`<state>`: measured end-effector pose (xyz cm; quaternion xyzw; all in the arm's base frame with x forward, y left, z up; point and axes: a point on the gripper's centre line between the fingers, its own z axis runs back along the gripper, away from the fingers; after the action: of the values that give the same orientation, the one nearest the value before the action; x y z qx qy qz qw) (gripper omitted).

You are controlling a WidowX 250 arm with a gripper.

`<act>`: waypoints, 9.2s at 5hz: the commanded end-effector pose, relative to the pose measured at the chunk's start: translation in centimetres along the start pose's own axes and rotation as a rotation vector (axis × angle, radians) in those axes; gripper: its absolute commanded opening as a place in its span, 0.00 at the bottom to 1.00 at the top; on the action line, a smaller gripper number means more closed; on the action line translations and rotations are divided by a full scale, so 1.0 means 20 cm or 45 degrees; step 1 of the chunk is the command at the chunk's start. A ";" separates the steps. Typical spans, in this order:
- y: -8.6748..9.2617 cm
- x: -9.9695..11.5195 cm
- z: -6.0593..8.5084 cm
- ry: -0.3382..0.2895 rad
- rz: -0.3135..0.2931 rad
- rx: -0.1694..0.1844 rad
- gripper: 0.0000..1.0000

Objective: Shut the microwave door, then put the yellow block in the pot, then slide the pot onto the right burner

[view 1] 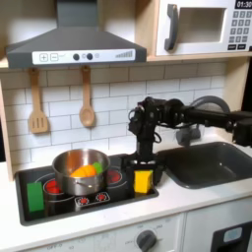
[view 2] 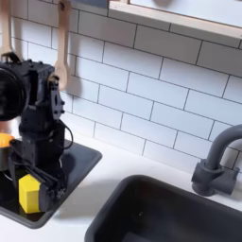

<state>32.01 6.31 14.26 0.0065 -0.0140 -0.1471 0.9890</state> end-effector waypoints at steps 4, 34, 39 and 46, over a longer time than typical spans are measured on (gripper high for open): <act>0.00 0.00 0.02 -0.027 0.034 -0.080 0.00; -0.01 0.17 0.11 -0.069 -0.008 -0.080 1.00; 0.18 -0.03 0.18 -0.043 0.201 -0.051 1.00; 0.20 -0.01 0.03 -0.049 0.307 -0.061 1.00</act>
<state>32.90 10.37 15.53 -0.0133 -0.0353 -0.0270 0.9989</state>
